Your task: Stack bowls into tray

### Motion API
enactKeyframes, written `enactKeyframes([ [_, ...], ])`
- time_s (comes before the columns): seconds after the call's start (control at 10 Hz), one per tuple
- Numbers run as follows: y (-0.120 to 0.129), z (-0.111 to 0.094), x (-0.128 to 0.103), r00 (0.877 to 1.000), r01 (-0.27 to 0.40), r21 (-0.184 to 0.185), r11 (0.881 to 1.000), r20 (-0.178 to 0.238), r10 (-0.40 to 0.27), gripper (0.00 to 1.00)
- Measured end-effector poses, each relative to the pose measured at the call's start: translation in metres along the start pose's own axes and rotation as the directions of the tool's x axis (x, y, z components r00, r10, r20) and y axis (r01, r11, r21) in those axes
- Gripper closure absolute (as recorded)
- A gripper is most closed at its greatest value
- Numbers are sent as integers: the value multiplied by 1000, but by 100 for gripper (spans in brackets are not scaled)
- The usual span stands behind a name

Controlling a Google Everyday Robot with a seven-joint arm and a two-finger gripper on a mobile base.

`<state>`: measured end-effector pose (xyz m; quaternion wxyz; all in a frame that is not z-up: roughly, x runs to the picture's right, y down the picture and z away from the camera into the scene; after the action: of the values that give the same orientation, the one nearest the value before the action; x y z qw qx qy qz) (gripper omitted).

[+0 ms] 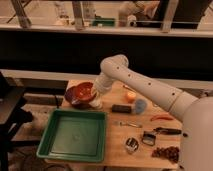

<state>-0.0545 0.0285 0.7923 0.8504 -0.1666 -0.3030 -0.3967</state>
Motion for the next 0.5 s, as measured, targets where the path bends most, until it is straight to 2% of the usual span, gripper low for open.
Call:
enactKeyframes([
  [0.5,-22,0,-3,999,53,-1,999,-4,-53,100],
])
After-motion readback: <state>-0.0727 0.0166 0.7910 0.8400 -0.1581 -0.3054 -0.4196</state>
